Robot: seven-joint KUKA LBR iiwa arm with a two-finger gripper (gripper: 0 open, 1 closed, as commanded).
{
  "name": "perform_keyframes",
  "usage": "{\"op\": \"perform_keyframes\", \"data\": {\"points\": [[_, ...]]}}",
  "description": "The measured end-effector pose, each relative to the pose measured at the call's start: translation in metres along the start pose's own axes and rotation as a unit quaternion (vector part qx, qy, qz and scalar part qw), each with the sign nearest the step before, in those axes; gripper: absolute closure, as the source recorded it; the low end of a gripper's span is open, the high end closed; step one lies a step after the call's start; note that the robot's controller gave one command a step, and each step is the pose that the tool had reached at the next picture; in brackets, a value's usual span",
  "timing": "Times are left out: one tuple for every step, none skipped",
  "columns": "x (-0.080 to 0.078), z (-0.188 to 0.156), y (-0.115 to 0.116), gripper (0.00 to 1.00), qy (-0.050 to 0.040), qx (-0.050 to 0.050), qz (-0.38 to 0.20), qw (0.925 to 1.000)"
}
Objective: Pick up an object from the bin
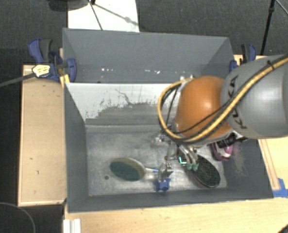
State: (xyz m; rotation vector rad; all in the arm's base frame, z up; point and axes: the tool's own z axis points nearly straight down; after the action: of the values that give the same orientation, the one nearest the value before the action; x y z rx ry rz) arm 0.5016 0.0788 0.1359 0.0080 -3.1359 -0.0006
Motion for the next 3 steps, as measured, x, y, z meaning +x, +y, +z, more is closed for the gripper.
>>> {"op": "perform_keyframes", "data": {"points": [[0.021,0.005,0.066,0.0,-0.0017,-0.001,-0.022,0.9998],[0.001,0.001,0.075,0.0,-0.0051,-0.001,0.086,0.9963],[0.008,-0.004,0.091,0.0,-0.0057,-0.002,0.126,0.992]]}}
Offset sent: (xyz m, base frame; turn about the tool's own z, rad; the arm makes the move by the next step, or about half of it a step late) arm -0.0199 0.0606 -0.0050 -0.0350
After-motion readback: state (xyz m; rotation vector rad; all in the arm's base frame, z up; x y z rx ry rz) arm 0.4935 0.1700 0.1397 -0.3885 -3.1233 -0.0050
